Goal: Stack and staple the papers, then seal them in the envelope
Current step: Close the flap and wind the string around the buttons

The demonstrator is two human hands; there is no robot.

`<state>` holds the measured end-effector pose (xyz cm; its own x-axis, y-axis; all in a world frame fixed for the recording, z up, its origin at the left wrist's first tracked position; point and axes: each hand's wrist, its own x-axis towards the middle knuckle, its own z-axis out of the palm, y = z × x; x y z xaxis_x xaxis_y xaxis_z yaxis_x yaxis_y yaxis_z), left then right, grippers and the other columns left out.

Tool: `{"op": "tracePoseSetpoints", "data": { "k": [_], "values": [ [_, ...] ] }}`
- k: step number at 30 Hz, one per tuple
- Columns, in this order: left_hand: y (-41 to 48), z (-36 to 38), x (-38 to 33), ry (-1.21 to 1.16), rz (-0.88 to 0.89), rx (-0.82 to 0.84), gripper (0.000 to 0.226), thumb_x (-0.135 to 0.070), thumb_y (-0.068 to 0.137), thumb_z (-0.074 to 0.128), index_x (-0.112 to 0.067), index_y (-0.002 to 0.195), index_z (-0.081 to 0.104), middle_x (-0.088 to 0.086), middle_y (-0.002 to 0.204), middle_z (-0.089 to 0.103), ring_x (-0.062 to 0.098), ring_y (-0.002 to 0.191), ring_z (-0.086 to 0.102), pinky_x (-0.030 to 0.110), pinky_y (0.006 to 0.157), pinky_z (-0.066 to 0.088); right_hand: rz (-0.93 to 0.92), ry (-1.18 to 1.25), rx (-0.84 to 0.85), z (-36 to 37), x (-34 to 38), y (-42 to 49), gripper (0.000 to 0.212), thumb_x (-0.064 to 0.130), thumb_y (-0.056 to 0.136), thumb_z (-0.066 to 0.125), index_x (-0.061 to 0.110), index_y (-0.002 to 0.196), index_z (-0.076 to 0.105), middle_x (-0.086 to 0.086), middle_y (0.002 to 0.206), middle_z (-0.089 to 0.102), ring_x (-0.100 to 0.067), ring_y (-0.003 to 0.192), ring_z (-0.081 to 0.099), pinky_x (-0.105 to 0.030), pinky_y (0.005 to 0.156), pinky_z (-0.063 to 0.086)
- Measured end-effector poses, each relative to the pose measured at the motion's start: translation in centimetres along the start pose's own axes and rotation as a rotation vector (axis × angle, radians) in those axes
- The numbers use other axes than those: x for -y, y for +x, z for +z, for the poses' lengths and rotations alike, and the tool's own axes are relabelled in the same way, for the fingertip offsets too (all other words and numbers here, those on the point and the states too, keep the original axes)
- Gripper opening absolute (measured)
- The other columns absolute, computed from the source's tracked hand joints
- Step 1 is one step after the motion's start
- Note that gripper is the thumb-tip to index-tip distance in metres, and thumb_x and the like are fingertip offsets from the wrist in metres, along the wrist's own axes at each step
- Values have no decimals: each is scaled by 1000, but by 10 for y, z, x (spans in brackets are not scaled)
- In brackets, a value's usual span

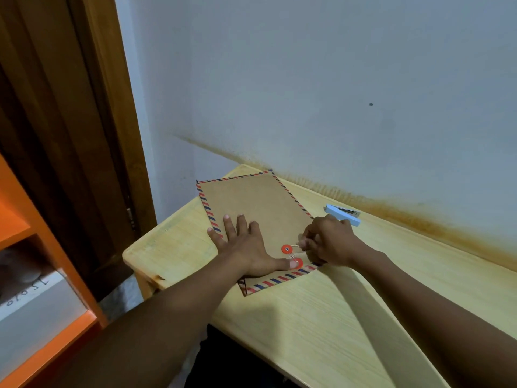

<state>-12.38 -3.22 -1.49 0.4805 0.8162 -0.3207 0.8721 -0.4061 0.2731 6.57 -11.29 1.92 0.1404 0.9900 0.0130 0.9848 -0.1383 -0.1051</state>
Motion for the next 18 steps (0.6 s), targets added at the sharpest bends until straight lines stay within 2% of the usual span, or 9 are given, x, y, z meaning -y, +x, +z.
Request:
{"op": "tracePoseSetpoints", "data": {
  "k": [2, 5, 7, 9, 12, 15, 18],
  "values": [
    [-1, -2, 4, 16, 17, 26, 150, -103, 51, 48, -19, 162, -7, 11, 168, -23, 40, 150, -31, 73, 114, -14, -28, -40, -89, -2, -6, -10, 19, 34, 95, 55, 30, 105, 71, 9, 107, 61, -21, 111, 49, -38, 81, 32],
    [-7, -3, 10, 17, 55, -7, 148, -101, 52, 52, -21, 162, -6, 10, 170, -19, 38, 153, -25, 71, 117, -13, -62, -49, -186, -4, -14, -22, 25, 41, 92, 51, 32, 108, 67, 5, 113, 60, -22, 110, 49, -38, 83, 34],
    [-15, -4, 13, -2, 144, -50, 143, -97, 54, 58, -25, 161, -1, 5, 171, -11, 34, 156, -17, 68, 120, -8, -86, -21, -117, -7, -15, -31, 36, 46, 85, 46, 31, 111, 65, 4, 111, 61, -22, 106, 51, -38, 83, 42],
    [-24, -7, 15, -8, 275, -94, 131, -91, 53, 68, -32, 156, 14, -2, 166, 7, 28, 156, 5, 64, 122, 3, -111, -32, -15, -6, -13, -41, 39, 47, 82, 53, 32, 115, 64, 5, 111, 60, -21, 104, 51, -38, 82, 47],
    [-34, -11, 18, 34, 429, -97, 97, -80, 52, 78, -37, 129, 39, -9, 137, 36, 20, 130, 41, 52, 112, 32, -120, -46, 50, 2, -11, -56, 39, 39, 79, 55, 35, 117, 64, 10, 118, 59, -18, 107, 50, -37, 84, 48],
    [-40, -18, 20, 54, 494, -62, 54, -62, 65, 80, -35, 101, 51, -11, 110, 51, 17, 104, 50, 43, 91, 50, -130, -44, 18, 9, -12, -63, 40, 32, 83, 51, 37, 121, 62, 11, 122, 60, -18, 108, 52, -35, 83, 48],
    [-48, -23, 20, 98, 539, -115, 24, -39, 72, 70, -26, 86, 55, -12, 91, 58, 18, 87, 56, 43, 77, 54, -175, -81, -78, 15, -9, -63, 28, 29, 92, 53, 35, 116, 65, 9, 114, 64, -18, 102, 56, -34, 76, 47]
  ]
}}
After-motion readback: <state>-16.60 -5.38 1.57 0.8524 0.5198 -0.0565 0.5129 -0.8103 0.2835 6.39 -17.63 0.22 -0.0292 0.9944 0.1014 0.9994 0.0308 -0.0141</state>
